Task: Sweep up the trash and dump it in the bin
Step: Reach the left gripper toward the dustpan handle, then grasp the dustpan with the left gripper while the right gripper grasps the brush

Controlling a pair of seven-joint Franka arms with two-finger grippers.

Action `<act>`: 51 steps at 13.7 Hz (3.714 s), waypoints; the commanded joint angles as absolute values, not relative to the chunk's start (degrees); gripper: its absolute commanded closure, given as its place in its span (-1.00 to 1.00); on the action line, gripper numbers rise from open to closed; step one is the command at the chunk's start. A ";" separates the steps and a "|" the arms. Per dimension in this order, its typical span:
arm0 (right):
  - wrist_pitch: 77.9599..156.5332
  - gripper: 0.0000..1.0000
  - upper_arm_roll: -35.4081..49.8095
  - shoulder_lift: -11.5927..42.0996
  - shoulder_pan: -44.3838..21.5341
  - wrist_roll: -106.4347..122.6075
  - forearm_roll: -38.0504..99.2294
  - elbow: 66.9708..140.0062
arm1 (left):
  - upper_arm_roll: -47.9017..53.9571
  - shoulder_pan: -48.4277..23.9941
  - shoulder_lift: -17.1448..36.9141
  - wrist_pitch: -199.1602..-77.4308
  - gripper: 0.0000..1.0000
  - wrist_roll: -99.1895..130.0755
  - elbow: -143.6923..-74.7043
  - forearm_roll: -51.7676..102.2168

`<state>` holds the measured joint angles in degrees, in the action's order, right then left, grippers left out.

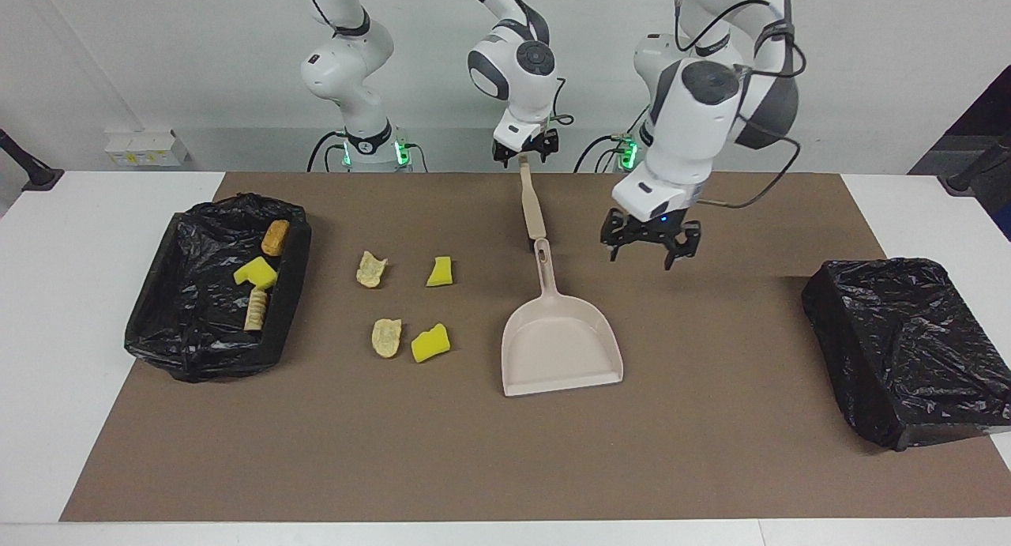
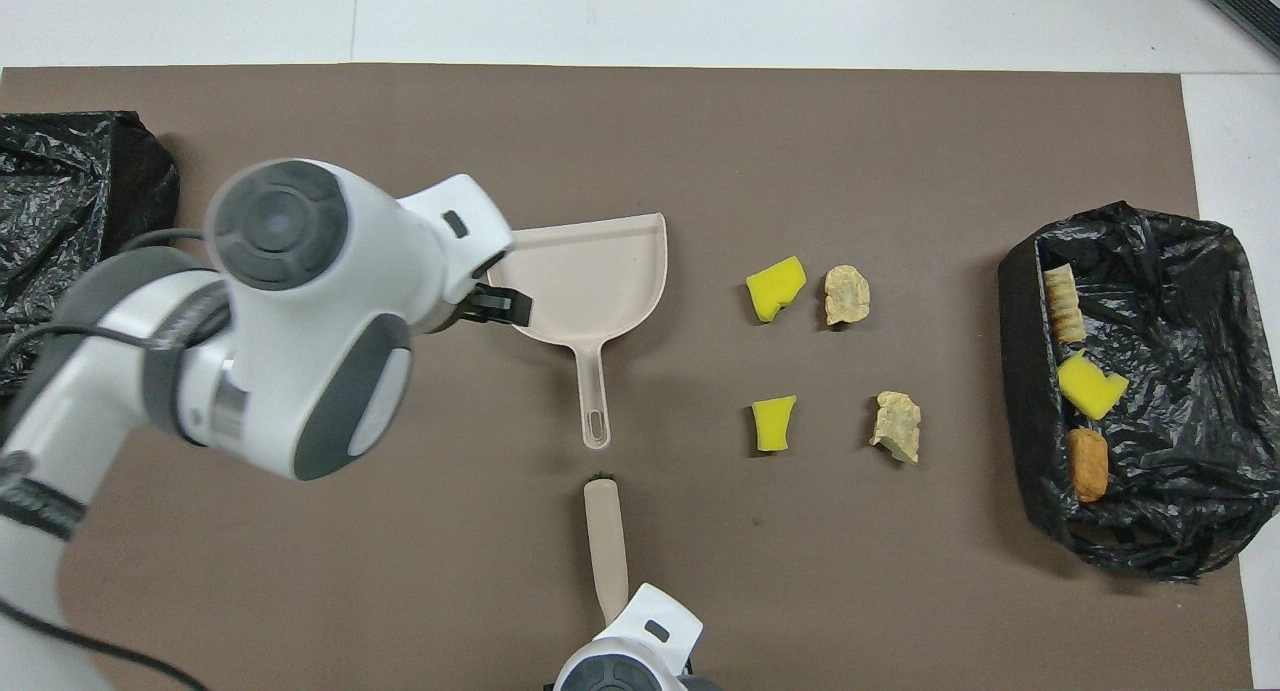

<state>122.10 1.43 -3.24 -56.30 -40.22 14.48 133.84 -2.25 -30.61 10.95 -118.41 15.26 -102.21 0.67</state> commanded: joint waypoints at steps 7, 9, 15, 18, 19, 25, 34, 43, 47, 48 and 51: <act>125.24 -0.29 1.23 -5.45 -57.48 -41.75 15.64 137.54 | -3.25 -38.31 17.39 -123.74 -1.00 22.93 -103.01 0.88; 125.77 0.26 1.23 -5.45 -57.48 -41.75 15.64 137.81 | -3.25 -38.93 17.75 -124.10 -1.00 23.46 -104.31 0.88; 125.51 1.00 1.23 -4.84 -57.57 -42.10 15.64 136.94 | -3.25 -42.98 19.07 -125.42 -1.00 23.82 -107.75 0.88; 121.75 1.00 0.88 -6.06 -56.96 -43.07 14.85 135.45 | -3.43 -42.10 18.81 -125.95 -0.31 24.17 -107.31 0.88; 119.21 1.00 0.70 -6.67 -56.61 -43.15 14.85 134.40 | -3.51 -42.19 18.72 -125.77 0.06 24.08 -107.40 0.88; 100.84 1.00 0.62 -16.60 -47.83 -39.99 10.92 133.86 | -4.04 -39.73 16.62 -124.72 1.00 18.57 -107.05 -2.29; 98.17 1.00 0.70 -16.09 -31.93 -28.06 -11.49 132.80 | -4.66 -34.55 10.38 -115.49 1.00 -10.60 -107.84 -9.58; 100.81 1.00 1.05 -14.16 -15.12 -15.65 -16.35 137.28 | -4.57 -31.20 8.00 -117.15 1.00 -50.32 -112.58 -9.58; 102.47 1.00 1.14 -12.13 -15.64 -11.09 -14.51 137.29 | -4.48 -31.99 7.91 -119.97 1.00 -54.76 -115.48 -9.58; 103.00 1.00 1.14 -11.78 -15.64 -9.86 -11.20 137.29 | -4.48 -32.17 8.08 -120.75 1.00 -54.49 -115.58 -9.49; 105.64 1.00 1.14 -9.67 -15.73 -9.67 -5.03 137.11 | -4.31 -34.00 8.09 -121.99 1.00 -53.88 -116.45 -9.49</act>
